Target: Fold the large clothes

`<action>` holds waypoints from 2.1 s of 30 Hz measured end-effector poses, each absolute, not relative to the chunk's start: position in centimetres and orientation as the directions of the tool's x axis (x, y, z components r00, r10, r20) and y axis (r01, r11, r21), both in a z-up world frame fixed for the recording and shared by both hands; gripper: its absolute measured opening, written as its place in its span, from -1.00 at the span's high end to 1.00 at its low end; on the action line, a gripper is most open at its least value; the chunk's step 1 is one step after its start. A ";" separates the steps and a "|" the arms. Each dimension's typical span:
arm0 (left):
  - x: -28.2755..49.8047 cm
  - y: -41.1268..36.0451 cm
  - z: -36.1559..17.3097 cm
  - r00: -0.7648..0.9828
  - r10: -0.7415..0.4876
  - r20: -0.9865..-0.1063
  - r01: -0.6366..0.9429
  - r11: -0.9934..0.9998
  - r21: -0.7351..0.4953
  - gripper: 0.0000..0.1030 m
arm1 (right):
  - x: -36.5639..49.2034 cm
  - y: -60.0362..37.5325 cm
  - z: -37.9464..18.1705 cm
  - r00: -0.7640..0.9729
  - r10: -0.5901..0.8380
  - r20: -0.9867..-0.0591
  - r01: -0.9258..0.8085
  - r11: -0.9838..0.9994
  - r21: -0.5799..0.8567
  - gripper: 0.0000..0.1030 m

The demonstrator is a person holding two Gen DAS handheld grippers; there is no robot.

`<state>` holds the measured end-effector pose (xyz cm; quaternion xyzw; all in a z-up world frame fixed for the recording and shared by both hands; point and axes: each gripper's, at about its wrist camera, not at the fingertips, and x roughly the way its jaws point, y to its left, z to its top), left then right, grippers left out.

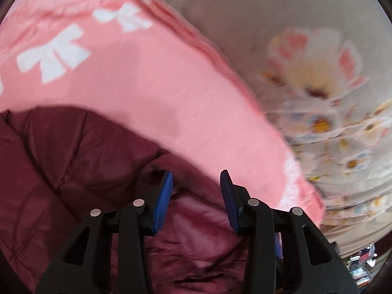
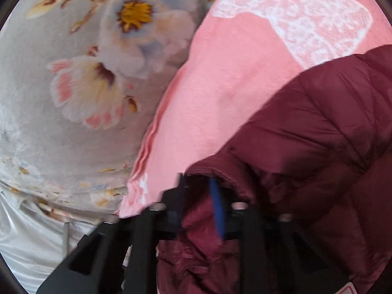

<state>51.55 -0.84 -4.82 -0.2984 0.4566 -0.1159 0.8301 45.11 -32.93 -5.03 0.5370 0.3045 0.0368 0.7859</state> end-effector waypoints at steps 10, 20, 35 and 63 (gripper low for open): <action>49.8 -1.6 -7.8 0.571 -0.340 -0.748 0.010 0.913 -0.407 0.56 | 45.0 -29.1 -5.3 0.707 0.195 -0.679 0.265 0.818 0.511 1.00; 48.5 -2.9 -8.7 0.645 -0.253 -0.721 0.067 0.959 -0.276 0.57 | 45.0 -27.0 -5.0 0.704 0.027 -0.709 0.260 0.920 0.293 1.00; 48.5 -3.5 -8.7 0.650 -0.226 -0.725 0.069 0.968 -0.240 0.56 | 44.7 -27.0 -4.7 0.715 0.035 -0.698 0.246 0.922 0.298 0.96; 11.2 20.7 -6.8 0.622 -0.320 -0.715 -0.088 0.878 -0.470 -0.72 | -5.7 -32.4 -9.4 0.817 0.036 -0.576 0.289 0.838 0.462 -0.44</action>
